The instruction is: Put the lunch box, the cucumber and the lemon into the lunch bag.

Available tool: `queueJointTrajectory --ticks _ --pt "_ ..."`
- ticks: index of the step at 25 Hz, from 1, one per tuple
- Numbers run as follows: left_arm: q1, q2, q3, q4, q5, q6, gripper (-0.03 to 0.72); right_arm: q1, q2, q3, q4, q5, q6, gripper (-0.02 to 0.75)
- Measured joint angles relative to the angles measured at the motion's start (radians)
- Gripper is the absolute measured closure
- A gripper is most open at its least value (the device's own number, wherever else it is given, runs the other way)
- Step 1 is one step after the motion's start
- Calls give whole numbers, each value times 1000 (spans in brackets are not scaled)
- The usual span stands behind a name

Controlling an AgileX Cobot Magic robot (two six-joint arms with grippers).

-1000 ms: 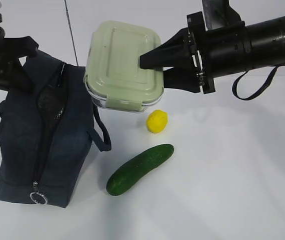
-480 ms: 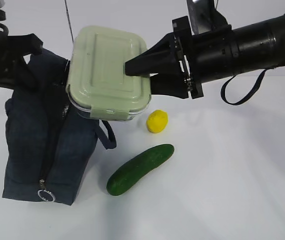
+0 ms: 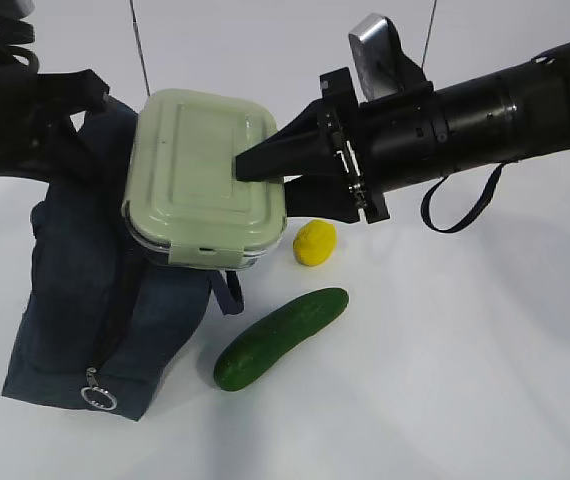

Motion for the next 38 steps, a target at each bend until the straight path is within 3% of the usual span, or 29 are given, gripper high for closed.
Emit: queueJointTrajectory --ticks 26,38 --pt "0 -33 0 -142 81 -5 694 4 61 -1 11 -24 -29 347" --pt "0 -33 0 -171 81 -6 694 120 61 -1 -45 -143 -45 347"
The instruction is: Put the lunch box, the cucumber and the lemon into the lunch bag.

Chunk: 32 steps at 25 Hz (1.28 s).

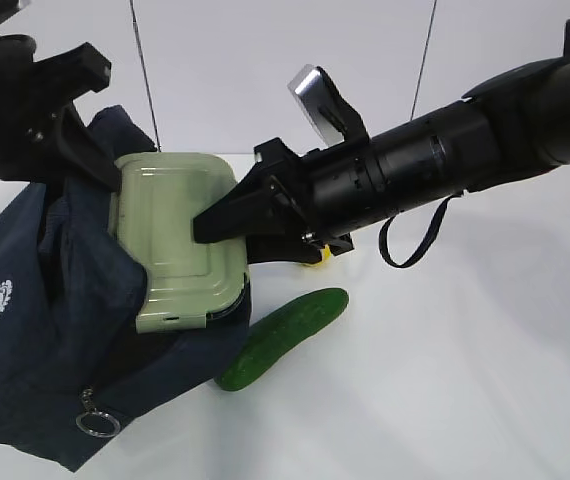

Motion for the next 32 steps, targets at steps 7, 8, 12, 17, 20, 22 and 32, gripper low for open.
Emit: queueJointTrajectory --ticks 7,8,12,17,20,22,32 --pt "0 0 0 -35 -2 0 694 46 2 0 -2 -36 -8 347" --pt "0 0 0 -35 -2 0 694 54 2 0 -2 -44 -16 347" --pt "0 0 0 -37 -2 0 694 83 2 0 16 -96 -62 347" --pt "0 -2 -2 -39 -8 0 694 95 6 -3 75 -136 -142 347" --pt "0 -4 -2 -43 -8 0 694 116 7 -22 87 -177 -163 347" --pt "0 -5 -4 -54 -8 2 694 141 10 -37 95 -214 -173 347" --pt "0 -6 -4 -66 14 7 694 200 110 -112 99 -162 -207 347"
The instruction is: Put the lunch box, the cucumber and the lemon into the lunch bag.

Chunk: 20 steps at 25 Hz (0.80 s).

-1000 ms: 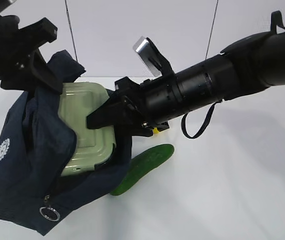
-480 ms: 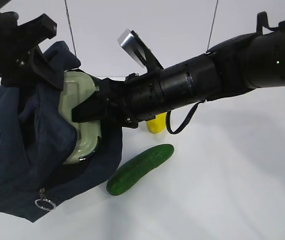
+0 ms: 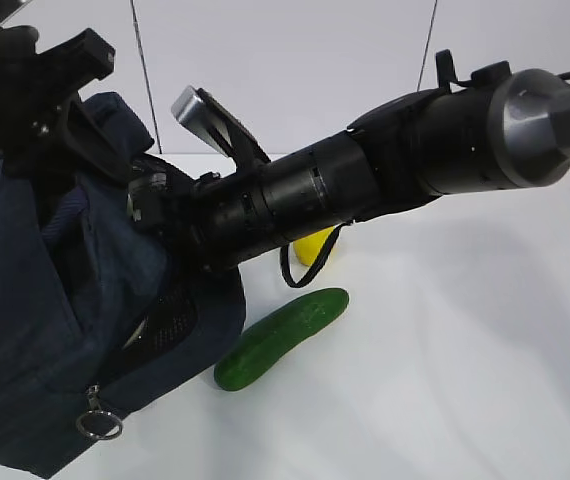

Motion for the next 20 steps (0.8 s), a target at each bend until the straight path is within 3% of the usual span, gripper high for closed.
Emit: queueJointTrajectory --ticks 12,15,20 --pt "0 0 0 8 12 2 694 0 1 -4 -5 45 -85 346" --pt "0 0 0 21 26 2 694 0 2 -4 -9 75 -96 310" --pt "0 0 0 148 98 -1 695 0 2 -10 -24 136 -108 281"
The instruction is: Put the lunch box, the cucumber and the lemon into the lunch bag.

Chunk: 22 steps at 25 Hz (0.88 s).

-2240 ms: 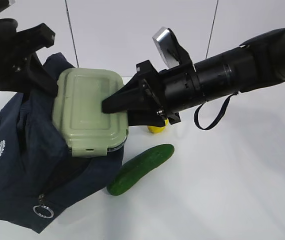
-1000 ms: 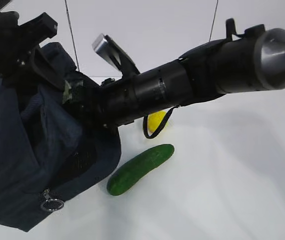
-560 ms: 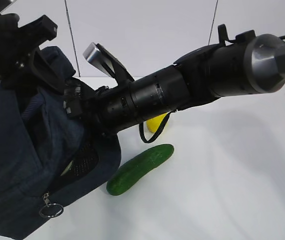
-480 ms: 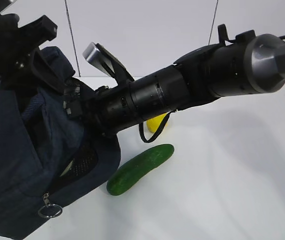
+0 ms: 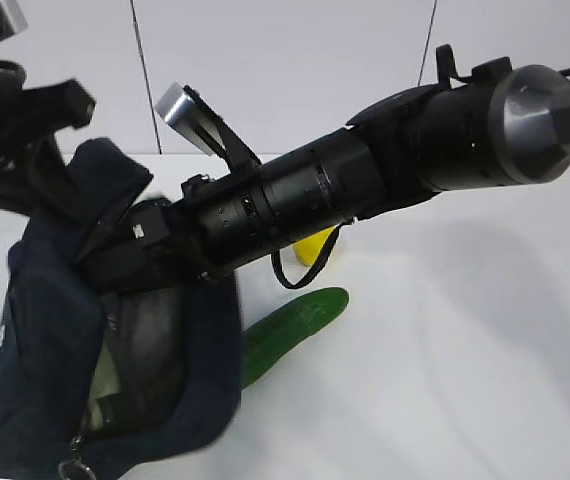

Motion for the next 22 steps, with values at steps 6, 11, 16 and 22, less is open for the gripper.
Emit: queueJointTrajectory --ticks 6,11,16,22 --pt "0 4 2 95 18 -12 695 3 0 0 -23 34 -2 276" --pt "0 4 2 178 32 -43 694 3 0 -2 -24 55 -4 276" --pt "0 4 2 203 38 -49 694 -13 0 -74 -127 112 -4 276" --pt "0 -2 2 254 45 -49 695 -26 0 -241 -388 199 80 276"
